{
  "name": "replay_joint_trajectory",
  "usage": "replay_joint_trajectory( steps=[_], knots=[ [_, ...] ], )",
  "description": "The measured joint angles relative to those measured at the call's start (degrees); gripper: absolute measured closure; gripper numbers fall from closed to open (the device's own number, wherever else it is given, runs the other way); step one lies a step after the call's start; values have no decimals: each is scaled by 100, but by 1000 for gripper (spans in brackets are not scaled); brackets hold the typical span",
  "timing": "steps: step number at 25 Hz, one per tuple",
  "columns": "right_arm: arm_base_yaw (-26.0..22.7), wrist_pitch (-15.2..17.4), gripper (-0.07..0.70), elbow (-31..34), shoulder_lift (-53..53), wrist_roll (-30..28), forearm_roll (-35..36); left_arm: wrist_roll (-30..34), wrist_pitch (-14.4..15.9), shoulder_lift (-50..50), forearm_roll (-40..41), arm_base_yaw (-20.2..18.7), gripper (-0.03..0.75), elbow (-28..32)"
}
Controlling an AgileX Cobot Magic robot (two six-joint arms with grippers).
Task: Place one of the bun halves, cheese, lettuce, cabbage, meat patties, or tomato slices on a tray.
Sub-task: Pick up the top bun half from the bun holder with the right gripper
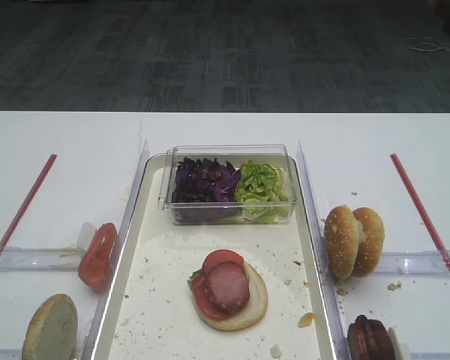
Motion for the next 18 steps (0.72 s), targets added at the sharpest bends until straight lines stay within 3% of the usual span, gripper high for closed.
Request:
replay_joint_trajectory(
  steps=[18],
  knots=[
    [0,16,18,0,0,14,0,0,0,0,0,0,242,0]
  ],
)
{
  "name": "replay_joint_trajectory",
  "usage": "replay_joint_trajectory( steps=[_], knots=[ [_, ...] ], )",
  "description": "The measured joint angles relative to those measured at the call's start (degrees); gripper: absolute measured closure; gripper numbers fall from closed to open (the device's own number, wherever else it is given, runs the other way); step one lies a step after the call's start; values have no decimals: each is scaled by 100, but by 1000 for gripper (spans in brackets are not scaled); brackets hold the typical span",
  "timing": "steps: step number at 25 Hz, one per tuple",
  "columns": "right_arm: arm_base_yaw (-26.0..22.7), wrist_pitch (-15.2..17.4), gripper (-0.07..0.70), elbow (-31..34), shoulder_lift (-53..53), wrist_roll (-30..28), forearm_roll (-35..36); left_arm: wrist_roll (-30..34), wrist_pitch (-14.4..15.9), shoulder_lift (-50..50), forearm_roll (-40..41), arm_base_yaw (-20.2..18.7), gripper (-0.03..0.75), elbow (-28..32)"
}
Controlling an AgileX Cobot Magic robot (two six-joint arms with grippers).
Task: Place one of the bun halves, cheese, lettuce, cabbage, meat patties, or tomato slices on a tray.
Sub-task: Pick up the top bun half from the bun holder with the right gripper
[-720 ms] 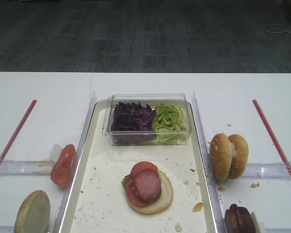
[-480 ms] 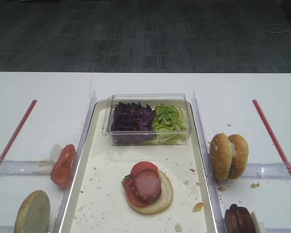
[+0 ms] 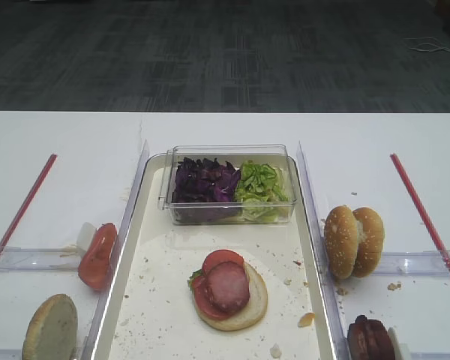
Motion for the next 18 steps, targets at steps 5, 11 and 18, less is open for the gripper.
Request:
replay_joint_trajectory(
  steps=[5,11,18],
  knots=[
    [0,-1,17,0,372,0,0,0,0,0,0,0,242,0],
    [0,-37,17,9,1748,13,10,0,0,0,0,0,242,0],
    [0,-132,17,41,3577,24,20,0,0,0,0,0,242,0]
  ],
)
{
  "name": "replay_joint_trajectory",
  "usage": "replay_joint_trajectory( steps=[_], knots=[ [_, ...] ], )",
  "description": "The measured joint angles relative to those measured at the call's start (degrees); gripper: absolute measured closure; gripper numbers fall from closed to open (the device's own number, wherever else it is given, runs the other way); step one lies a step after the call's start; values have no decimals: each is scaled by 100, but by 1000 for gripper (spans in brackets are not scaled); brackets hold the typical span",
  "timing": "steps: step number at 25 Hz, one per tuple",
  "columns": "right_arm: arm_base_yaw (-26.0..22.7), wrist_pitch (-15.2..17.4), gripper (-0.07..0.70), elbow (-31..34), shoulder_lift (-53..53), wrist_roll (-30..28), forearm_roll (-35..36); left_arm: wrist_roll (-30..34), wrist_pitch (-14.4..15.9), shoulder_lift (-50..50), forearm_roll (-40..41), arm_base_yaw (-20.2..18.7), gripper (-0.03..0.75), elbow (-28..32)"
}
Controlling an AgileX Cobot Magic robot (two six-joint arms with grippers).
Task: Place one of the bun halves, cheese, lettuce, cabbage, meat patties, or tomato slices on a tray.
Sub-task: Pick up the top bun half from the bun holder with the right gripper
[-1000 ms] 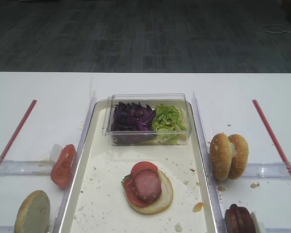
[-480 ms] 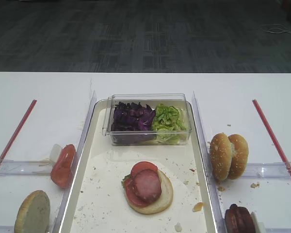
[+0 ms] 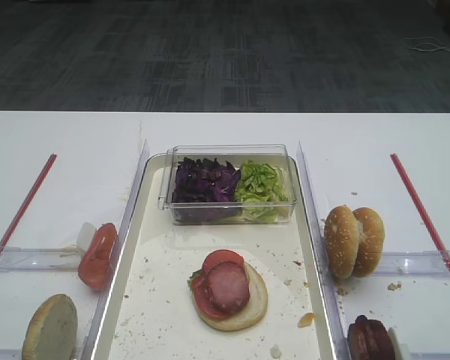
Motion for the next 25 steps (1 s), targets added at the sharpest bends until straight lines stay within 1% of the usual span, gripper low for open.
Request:
replay_joint_trajectory(
  steps=[4,8,20,25],
  knots=[
    [0,-67,17,0,774,0,0,0,0,0,0,0,242,0],
    [0,-114,17,0,1165,8,0,0,0,0,0,0,242,0],
    [0,-129,18,0,1348,118,-107,0,0,0,0,0,242,0],
    [0,-227,18,-141,1360,118,-116,0,0,0,0,0,242,0]
  ],
)
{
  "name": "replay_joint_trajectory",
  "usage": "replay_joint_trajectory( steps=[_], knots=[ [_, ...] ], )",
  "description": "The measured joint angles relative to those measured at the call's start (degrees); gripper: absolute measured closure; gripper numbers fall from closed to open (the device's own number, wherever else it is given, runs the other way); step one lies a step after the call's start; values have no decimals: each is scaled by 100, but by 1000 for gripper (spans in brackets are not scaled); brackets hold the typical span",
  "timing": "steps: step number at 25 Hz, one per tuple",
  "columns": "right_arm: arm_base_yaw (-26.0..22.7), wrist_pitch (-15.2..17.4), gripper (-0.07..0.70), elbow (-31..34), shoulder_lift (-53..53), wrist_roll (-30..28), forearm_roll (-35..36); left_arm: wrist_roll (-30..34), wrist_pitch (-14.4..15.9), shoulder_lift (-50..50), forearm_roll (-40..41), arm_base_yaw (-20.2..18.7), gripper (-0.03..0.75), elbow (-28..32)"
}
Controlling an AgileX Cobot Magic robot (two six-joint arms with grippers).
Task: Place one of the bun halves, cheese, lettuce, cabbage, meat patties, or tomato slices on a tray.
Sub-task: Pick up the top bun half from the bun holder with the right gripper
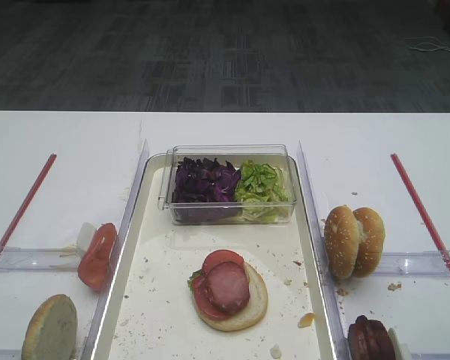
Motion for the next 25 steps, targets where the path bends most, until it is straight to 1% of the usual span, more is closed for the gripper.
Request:
replay_joint_trajectory(
  steps=[5,8,10,12,17,22,25],
  knots=[
    [0,-29,18,-43,510,13,0,0,0,-9,0,0,242,0],
    [0,-288,18,-83,1027,13,49,0,0,-9,0,0,242,0],
    [0,-490,18,-245,1407,13,104,0,0,-9,0,0,242,0],
    [0,-615,18,-449,1850,13,134,0,0,-9,0,0,242,0],
    [0,-746,18,-1209,2816,1,144,0,0,-9,0,0,242,0],
    [0,-746,18,-2076,3581,-99,148,0,0,-9,0,0,242,0],
    [0,-671,19,-2586,3932,-149,157,0,0,-9,0,0,242,0]
  ],
)
